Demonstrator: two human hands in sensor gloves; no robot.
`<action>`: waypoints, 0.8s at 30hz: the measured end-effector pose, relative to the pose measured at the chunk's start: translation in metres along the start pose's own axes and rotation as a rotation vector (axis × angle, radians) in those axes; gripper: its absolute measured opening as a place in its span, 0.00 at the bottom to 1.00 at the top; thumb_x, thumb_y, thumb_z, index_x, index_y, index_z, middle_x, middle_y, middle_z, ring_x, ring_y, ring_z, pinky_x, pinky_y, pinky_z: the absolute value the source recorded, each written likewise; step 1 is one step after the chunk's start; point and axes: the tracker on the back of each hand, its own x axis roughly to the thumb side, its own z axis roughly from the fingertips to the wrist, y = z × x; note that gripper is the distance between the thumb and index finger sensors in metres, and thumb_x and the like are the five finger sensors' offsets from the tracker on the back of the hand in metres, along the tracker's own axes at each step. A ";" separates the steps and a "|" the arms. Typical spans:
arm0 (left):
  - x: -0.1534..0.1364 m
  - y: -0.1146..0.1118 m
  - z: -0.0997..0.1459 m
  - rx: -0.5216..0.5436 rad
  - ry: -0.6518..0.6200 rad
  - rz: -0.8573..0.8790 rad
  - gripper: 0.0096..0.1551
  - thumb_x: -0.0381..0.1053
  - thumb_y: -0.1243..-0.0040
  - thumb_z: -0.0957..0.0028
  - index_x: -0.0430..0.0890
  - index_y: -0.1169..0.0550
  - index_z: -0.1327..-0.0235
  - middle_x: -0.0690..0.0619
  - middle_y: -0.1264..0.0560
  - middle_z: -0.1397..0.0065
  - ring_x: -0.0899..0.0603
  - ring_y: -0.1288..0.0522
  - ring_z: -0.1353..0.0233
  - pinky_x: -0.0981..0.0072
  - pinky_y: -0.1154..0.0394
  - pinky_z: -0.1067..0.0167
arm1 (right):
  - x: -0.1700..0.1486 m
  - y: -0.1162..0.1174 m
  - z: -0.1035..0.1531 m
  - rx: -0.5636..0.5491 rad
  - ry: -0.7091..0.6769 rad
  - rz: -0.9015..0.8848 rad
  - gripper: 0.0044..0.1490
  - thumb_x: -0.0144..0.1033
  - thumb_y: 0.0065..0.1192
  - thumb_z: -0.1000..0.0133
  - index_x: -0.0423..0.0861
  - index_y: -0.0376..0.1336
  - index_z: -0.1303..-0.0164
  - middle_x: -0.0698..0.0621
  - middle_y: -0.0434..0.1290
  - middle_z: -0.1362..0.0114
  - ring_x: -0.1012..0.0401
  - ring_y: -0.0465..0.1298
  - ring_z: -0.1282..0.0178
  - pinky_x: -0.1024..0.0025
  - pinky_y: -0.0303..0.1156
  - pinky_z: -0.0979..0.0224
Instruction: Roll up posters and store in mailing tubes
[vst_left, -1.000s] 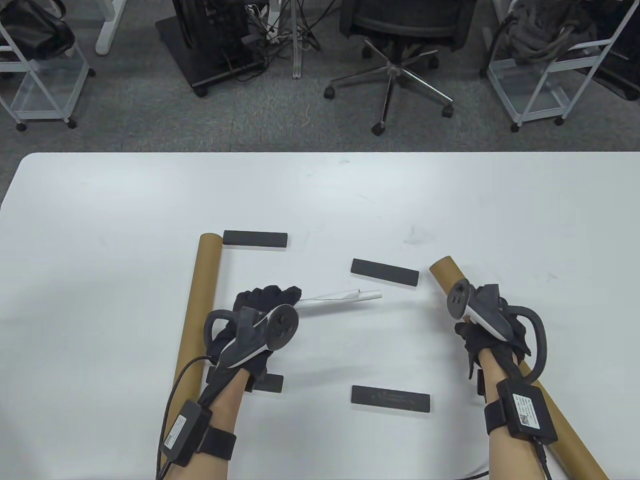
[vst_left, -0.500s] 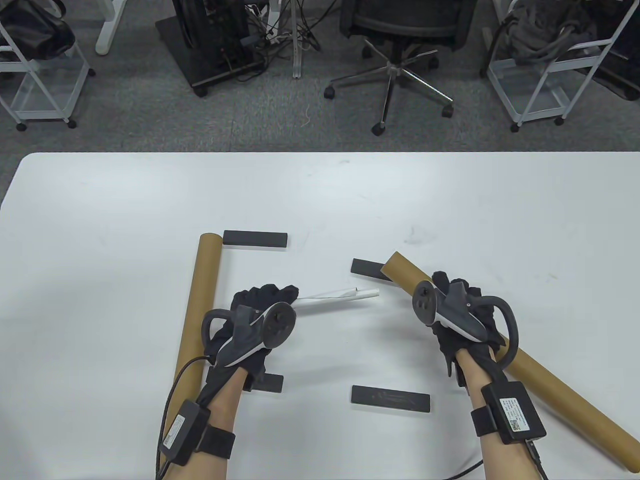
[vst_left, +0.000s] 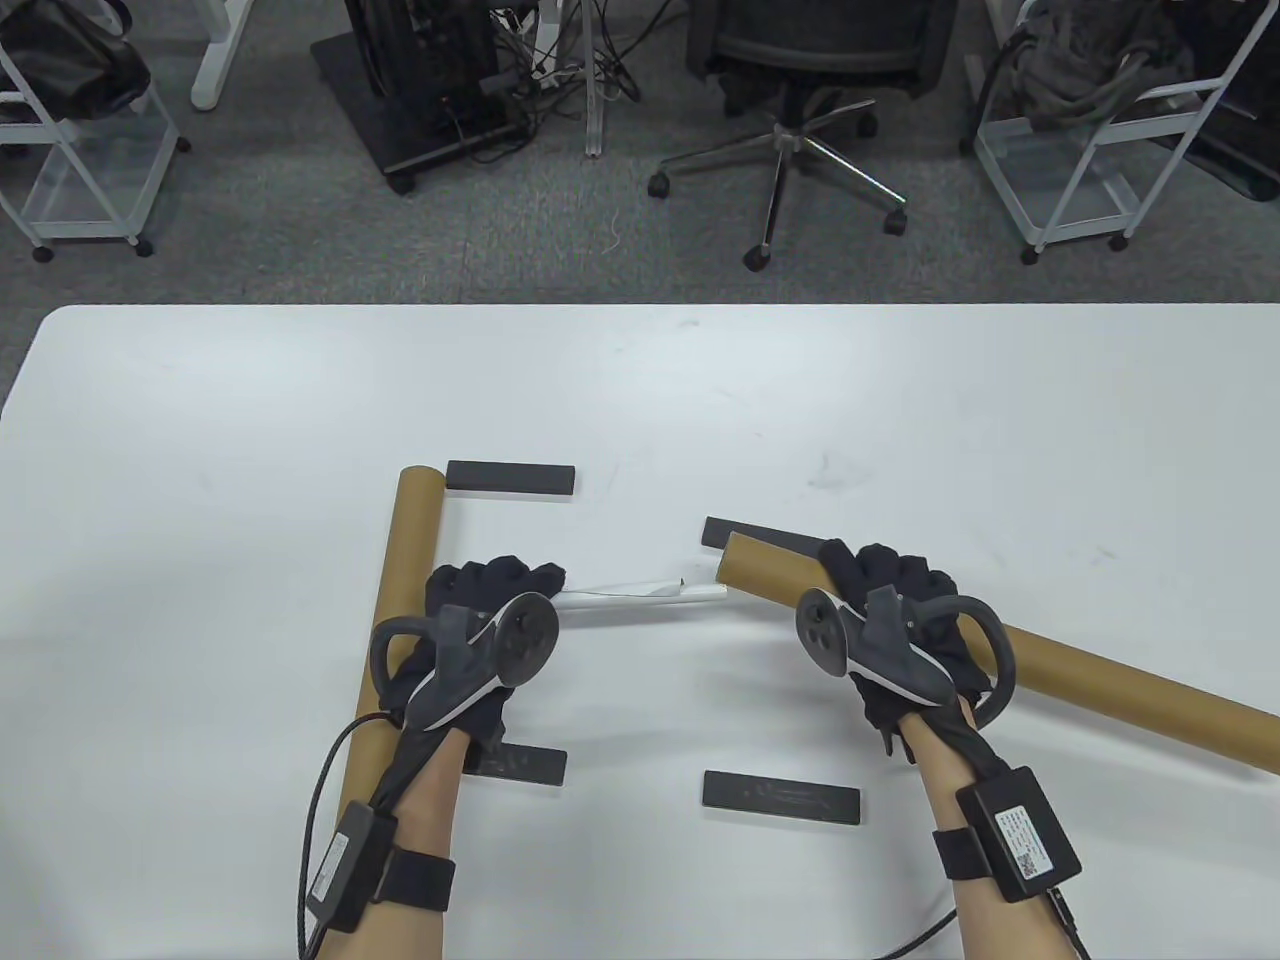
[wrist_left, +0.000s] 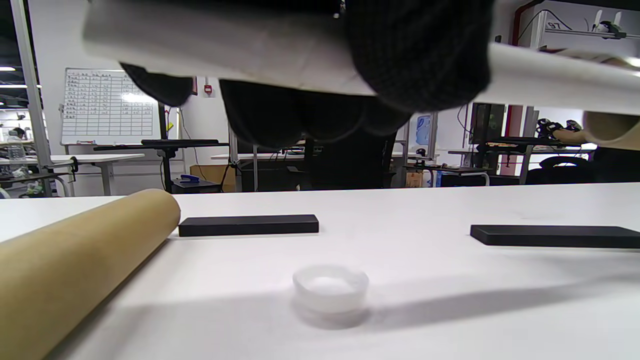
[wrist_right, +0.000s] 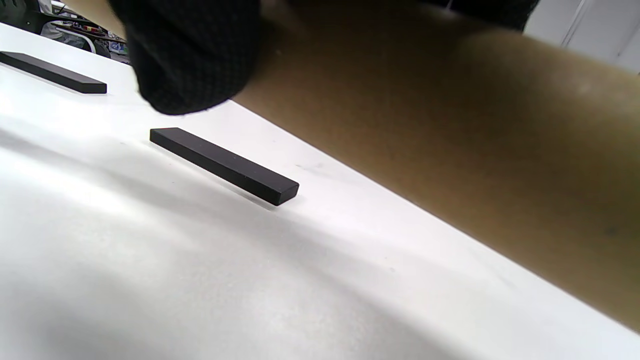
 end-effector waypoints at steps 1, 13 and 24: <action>-0.001 0.000 0.000 0.001 0.003 -0.008 0.29 0.58 0.39 0.51 0.66 0.22 0.32 0.63 0.21 0.29 0.45 0.21 0.27 0.35 0.32 0.21 | -0.002 0.001 0.000 -0.004 0.004 0.001 0.53 0.44 0.64 0.49 0.48 0.43 0.16 0.40 0.59 0.18 0.38 0.66 0.24 0.32 0.65 0.25; -0.021 0.001 0.003 0.047 0.080 -0.053 0.29 0.56 0.38 0.53 0.69 0.21 0.35 0.66 0.21 0.29 0.44 0.23 0.23 0.31 0.37 0.20 | -0.007 0.007 0.003 0.005 -0.027 0.037 0.52 0.43 0.65 0.50 0.52 0.45 0.18 0.42 0.59 0.17 0.39 0.66 0.22 0.33 0.63 0.23; -0.012 -0.002 0.002 0.040 0.042 -0.066 0.29 0.57 0.38 0.52 0.69 0.22 0.33 0.64 0.21 0.28 0.44 0.23 0.23 0.34 0.34 0.20 | 0.012 0.001 0.011 -0.028 -0.109 0.055 0.52 0.44 0.65 0.51 0.51 0.45 0.18 0.42 0.60 0.18 0.40 0.67 0.23 0.34 0.65 0.24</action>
